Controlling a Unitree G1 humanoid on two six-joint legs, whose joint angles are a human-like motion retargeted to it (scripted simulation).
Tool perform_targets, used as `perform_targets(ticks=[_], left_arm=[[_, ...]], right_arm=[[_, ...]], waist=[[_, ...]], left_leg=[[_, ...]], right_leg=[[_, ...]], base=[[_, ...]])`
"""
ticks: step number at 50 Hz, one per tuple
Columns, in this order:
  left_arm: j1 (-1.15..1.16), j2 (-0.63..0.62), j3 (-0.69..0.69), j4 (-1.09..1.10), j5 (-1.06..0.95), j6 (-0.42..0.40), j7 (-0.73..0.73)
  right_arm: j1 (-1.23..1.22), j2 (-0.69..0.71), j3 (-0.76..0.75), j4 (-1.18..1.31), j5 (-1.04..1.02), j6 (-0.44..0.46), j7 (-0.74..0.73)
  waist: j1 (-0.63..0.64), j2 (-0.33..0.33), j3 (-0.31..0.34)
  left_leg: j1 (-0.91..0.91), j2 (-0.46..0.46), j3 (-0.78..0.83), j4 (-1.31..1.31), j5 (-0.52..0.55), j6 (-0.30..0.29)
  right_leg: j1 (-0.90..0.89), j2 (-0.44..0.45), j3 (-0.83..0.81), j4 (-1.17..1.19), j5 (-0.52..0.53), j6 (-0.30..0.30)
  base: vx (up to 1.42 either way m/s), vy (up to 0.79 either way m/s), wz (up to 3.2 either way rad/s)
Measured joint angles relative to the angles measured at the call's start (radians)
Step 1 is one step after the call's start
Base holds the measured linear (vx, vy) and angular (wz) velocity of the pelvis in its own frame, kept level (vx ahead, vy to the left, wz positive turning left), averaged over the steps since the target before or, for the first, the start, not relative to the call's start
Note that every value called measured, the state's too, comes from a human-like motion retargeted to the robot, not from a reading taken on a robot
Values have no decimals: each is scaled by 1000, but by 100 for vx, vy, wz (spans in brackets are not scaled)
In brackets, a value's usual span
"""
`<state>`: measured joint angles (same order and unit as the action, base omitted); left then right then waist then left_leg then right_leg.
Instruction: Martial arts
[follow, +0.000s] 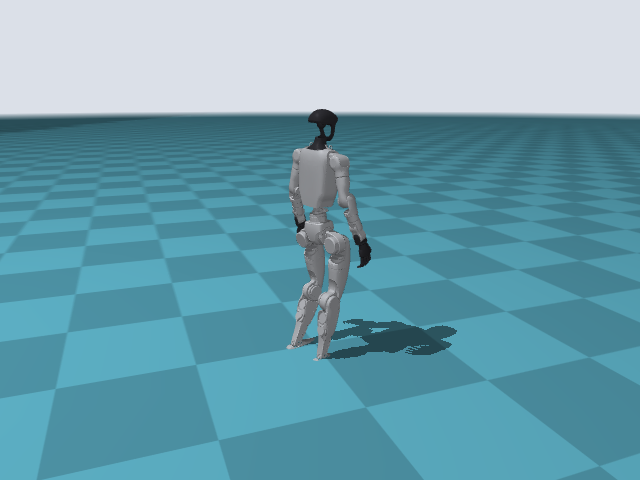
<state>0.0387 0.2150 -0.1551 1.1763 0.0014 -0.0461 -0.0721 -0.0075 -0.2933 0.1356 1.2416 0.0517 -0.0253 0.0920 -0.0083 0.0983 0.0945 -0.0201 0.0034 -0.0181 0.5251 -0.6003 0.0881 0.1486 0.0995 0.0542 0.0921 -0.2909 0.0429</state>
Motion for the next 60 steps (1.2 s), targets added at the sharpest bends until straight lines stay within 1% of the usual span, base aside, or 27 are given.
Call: perform_targets(ticks=[11, 38, 60], left_arm=[[-8, -5, 3, 9, 0, -3, -1], [-26, -3, 23, 7, -13, 5, -13], [-48, -2, 31, 2, -48, 8, -21]], right_arm=[[-5, -4, -1, -1, 6, -4, 1], [9, 3, -1, 10, -2, 4, 22], [18, 7, 4, 22, 5, 10, 37]], waist=[[-1, 22, -4], [10, 10, -11], [15, 12, -14]], left_leg=[[-41, 27, -2, 66, -33, -6], [-54, 20, -13, 82, -39, -4], [-79, 24, -27, 100, -47, -14]], right_leg=[[-36, 28, -2, 50, -20, -5], [-66, 24, -20, 114, -54, -10], [-85, 29, -45, 139, -65, -17]], base=[[0, 0, 0], [0, 0, 0], [0, 0, 0]])
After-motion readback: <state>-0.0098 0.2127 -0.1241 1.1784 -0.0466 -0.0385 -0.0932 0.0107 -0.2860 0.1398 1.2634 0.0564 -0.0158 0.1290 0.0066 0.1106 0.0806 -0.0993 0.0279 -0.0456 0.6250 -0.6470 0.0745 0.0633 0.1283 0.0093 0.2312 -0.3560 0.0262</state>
